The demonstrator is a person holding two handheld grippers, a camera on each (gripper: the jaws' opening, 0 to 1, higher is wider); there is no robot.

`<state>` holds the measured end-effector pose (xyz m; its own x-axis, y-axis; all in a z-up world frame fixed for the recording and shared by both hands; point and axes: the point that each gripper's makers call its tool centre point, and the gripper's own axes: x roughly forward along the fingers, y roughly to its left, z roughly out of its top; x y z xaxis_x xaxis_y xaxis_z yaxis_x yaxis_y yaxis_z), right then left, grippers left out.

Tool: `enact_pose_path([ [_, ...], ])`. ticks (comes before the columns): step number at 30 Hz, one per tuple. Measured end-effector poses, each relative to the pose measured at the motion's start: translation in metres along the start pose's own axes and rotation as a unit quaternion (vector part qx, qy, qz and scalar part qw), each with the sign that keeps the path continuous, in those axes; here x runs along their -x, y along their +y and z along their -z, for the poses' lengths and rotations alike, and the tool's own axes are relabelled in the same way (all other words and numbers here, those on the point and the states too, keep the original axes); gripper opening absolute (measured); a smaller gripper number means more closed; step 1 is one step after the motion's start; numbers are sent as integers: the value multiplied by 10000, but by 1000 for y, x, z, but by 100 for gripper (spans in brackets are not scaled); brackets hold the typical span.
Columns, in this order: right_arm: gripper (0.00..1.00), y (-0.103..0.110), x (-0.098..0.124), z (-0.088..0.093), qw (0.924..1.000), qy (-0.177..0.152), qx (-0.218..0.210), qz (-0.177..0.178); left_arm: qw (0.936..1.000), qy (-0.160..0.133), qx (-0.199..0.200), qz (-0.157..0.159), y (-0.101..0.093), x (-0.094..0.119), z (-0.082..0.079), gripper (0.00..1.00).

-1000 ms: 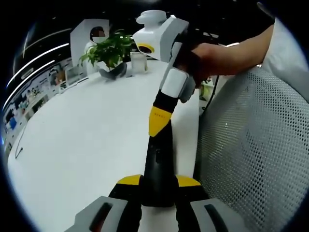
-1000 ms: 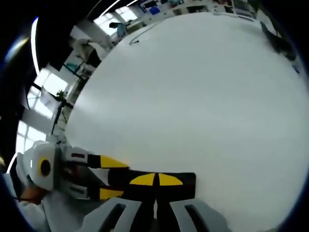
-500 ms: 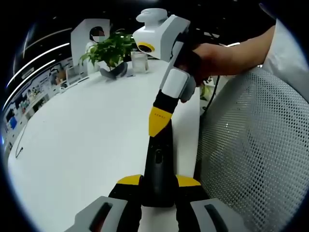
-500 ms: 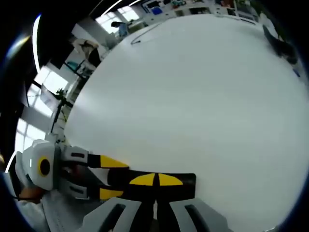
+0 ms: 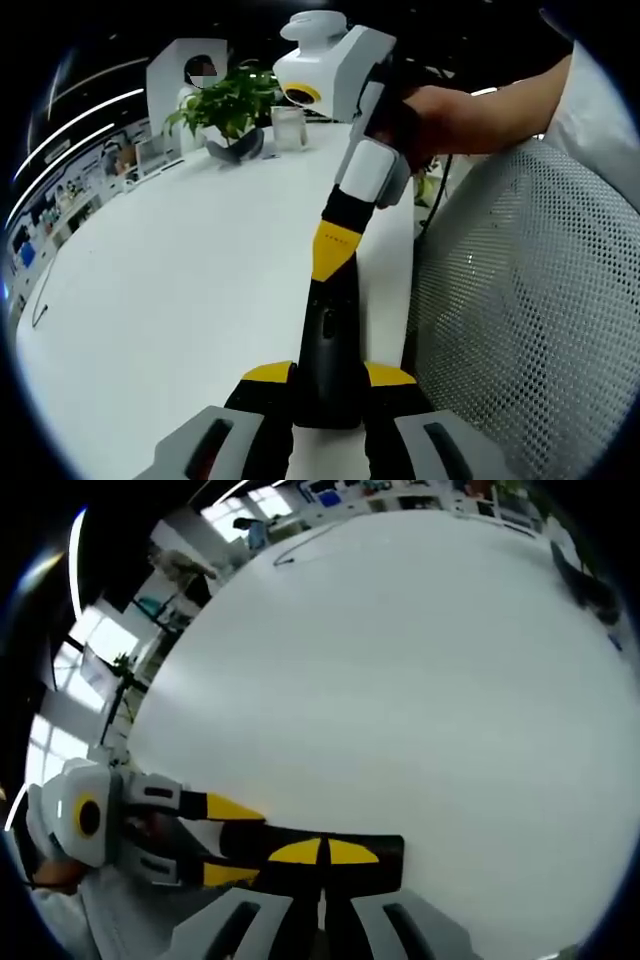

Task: Press the specified remote control buttons in sequence, fully releasing each button before pressing the next.

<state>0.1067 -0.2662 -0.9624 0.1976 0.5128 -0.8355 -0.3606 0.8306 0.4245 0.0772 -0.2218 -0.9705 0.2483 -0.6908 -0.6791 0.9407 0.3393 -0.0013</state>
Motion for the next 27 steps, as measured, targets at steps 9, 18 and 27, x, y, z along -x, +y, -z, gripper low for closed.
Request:
enact_pose_path([
  [9, 0, 9, 0, 6, 9995, 231, -34, -205, 10000, -10, -9, 1, 0, 0, 0, 25],
  [18, 0, 9, -1, 9, 9994, 297, 10, -150, 10000, -22, -1, 0, 0, 0, 0, 25],
  [27, 0, 11, -2, 10, 9980, 252, 571, 118, 10000, -33, -8, 15, 1, 0, 0, 26],
])
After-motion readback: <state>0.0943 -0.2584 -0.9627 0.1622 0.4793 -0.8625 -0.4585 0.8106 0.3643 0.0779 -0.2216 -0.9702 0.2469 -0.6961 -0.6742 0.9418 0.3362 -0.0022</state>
